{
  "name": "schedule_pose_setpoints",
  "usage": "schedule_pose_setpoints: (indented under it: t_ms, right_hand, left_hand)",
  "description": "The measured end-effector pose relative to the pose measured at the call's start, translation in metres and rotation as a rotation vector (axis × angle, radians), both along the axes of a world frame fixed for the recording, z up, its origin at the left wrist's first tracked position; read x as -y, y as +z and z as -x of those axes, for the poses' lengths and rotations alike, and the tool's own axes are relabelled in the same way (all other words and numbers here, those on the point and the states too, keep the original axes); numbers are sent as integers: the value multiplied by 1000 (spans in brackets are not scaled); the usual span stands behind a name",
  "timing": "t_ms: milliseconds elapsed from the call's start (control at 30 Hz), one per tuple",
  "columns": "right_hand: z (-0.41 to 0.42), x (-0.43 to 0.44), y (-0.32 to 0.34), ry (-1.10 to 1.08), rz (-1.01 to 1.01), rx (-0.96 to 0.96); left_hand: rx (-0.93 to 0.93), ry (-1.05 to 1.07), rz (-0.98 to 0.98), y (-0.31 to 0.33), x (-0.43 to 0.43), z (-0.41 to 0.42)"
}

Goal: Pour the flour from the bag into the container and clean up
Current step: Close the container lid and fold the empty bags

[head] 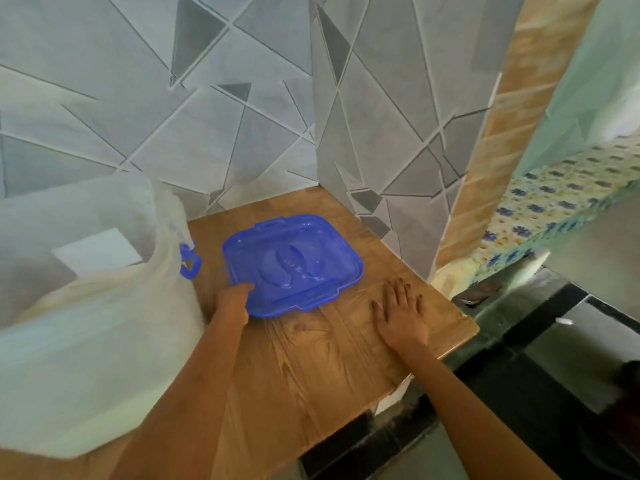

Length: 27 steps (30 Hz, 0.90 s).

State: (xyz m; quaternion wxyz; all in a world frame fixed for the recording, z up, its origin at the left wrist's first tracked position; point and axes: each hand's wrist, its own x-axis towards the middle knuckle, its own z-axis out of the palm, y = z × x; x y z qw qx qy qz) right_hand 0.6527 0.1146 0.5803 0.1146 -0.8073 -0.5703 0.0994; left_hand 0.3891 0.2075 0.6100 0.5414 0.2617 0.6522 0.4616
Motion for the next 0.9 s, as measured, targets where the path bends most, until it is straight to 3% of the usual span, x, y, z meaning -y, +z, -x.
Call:
schedule_pose_setpoints:
  t_ms: [100,267,433,600,833,900]
  right_hand:
    - [-2,-2,-5,27,33,42]
    - [-3,-4,-7,29,30,62]
    - [-3,-2,5,25,33,-43]
    - [-11,-2,60,120,-83,-156]
    - [29,-35,164,196,-336,-332]
    - [49,-37,179,278,-366,-286]
  left_hand:
    - [-36,-24,42,4,2,-11]
    - [86,-26,29,24,4,-26]
    - [-210,10,-403,75,17,-46]
    - [-496,54,-699,172,39,-56]
    - [-620,124,-964,313,105,-10]
    - [-739,130,-990,333,126,17]
